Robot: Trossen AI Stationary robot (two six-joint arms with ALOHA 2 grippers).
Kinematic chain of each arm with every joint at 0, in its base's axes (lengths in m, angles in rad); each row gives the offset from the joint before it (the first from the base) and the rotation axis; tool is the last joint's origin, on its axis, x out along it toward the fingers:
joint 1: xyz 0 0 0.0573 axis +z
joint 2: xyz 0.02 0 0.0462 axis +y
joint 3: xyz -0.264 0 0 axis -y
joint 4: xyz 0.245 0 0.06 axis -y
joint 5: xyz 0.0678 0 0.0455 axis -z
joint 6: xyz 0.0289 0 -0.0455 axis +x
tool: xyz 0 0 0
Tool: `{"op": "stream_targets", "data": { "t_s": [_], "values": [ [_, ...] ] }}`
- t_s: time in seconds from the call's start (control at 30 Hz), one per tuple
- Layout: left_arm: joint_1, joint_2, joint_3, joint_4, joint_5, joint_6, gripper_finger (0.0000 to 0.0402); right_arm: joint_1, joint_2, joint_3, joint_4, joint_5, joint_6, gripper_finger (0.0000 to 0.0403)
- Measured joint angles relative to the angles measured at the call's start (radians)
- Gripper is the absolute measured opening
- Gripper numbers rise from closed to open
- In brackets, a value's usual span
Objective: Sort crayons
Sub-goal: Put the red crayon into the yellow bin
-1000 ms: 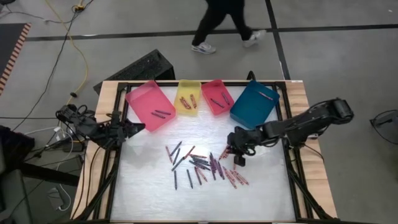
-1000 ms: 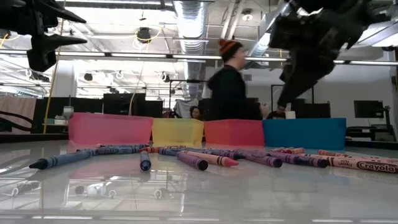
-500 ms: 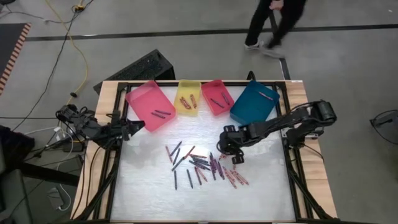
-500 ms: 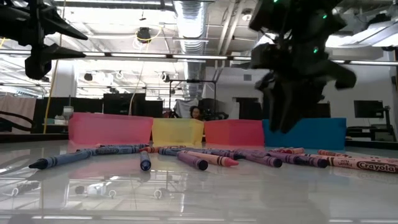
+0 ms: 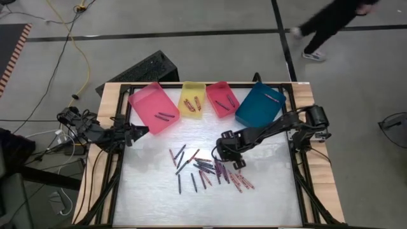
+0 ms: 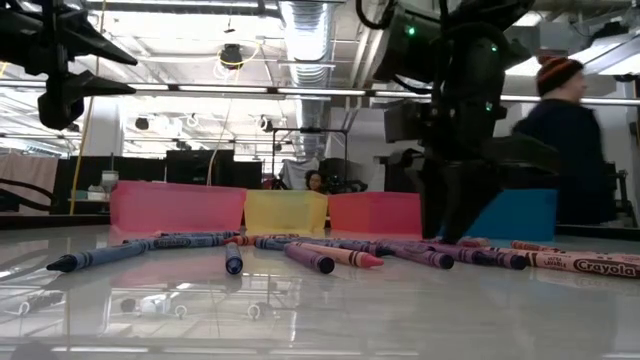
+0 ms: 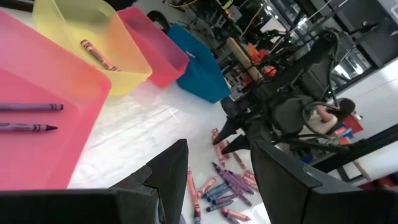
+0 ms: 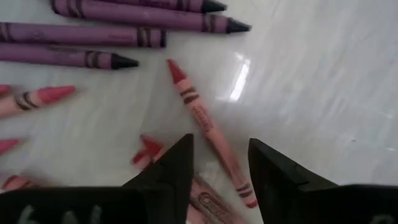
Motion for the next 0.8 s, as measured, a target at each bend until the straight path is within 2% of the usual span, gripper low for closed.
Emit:
{"op": "stream_targets", "data": {
  "t_s": [0.17, 0.27, 0.4, 0.6, 0.8],
  "values": [
    [0.0, 0.0, 0.0, -0.03, -0.003, -0.006, 0.0165, 0.005, 0.024, 0.002, -0.021, 0.003, 0.003, 0.0148],
    [0.0, 0.0, 0.0, -0.03, -0.003, -0.01, 0.0165, 0.007, 0.028, 0.004, -0.032, 0.031, 0.032, 0.013],
    [0.0, 0.0, 0.0, -0.026, 0.013, -0.03, 0.0165, 0.004, 0.024, 0.002, -0.032, 0.042, 0.093, 0.0085],
    [0.0, 0.0, 0.0, -0.026, 0.068, -0.082, 0.0165, -0.007, 0.026, 0.038, -0.045, -0.015, 0.211, 0.0009],
    [0.0, 0.0, 0.0, -0.025, 0.075, -0.082, 0.0165, -0.018, 0.027, 0.126, -0.044, -0.014, 0.268, 0.0005]
  ]
}}
